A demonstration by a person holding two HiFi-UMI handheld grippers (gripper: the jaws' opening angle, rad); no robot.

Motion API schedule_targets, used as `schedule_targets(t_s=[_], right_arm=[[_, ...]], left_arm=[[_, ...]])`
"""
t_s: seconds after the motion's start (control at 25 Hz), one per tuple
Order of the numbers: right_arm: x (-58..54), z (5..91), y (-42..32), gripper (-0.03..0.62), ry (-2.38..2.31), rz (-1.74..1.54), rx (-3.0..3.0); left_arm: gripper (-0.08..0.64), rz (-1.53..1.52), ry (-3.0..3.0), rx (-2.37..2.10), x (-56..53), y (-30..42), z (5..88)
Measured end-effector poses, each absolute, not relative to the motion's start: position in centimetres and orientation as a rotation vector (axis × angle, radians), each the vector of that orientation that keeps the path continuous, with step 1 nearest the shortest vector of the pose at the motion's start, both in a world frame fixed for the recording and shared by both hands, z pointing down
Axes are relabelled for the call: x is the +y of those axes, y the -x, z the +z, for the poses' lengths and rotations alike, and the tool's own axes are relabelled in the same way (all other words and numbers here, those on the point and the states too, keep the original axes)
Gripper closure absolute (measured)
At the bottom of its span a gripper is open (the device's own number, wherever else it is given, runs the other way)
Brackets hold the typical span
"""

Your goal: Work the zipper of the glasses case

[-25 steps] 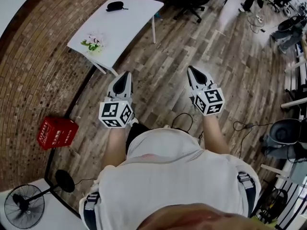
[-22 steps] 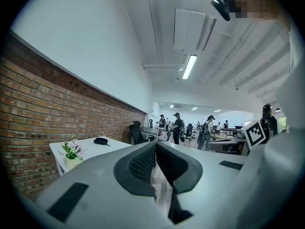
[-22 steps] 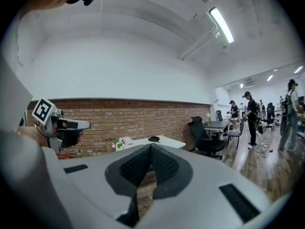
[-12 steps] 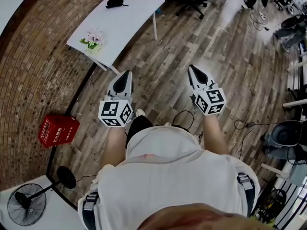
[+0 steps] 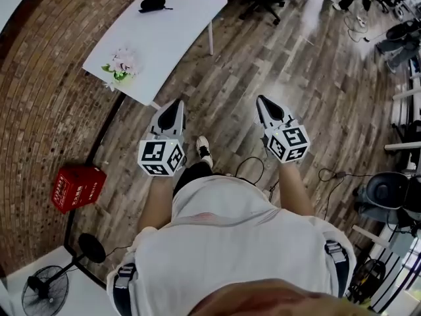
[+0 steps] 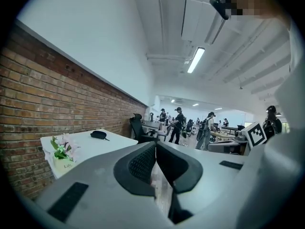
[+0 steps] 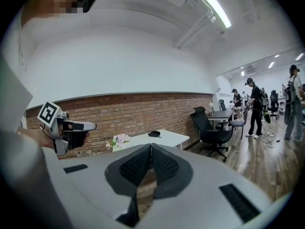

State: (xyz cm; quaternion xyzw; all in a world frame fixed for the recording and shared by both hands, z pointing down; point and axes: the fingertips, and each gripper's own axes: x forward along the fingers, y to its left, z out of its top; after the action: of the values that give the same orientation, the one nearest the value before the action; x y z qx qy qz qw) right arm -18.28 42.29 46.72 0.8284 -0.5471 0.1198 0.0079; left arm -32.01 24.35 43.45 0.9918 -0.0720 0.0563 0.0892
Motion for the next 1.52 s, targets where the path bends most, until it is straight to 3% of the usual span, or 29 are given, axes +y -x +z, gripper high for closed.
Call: schedule_targets(t_s=[0.52, 1.12, 1.52], right_arm=[[29.9, 44.1, 9.9, 0.538, -2.578, 0.352, -1.66], [23.9, 45.3, 3.0, 0.538, -2.503, 0.399, -1.697], [20.6, 44.5, -9.6, 0.538, -2.447, 0.34, -1.806]], left_arm=[[0.54, 0.133, -2.938, -0.114, 12.5, 22.3, 41.5], [0.541, 0.196, -2.903, -0.1, 7.8, 15.7, 43.4], [0.54, 0.182, -2.915, -0.263, 5.0, 4.9, 42.5]])
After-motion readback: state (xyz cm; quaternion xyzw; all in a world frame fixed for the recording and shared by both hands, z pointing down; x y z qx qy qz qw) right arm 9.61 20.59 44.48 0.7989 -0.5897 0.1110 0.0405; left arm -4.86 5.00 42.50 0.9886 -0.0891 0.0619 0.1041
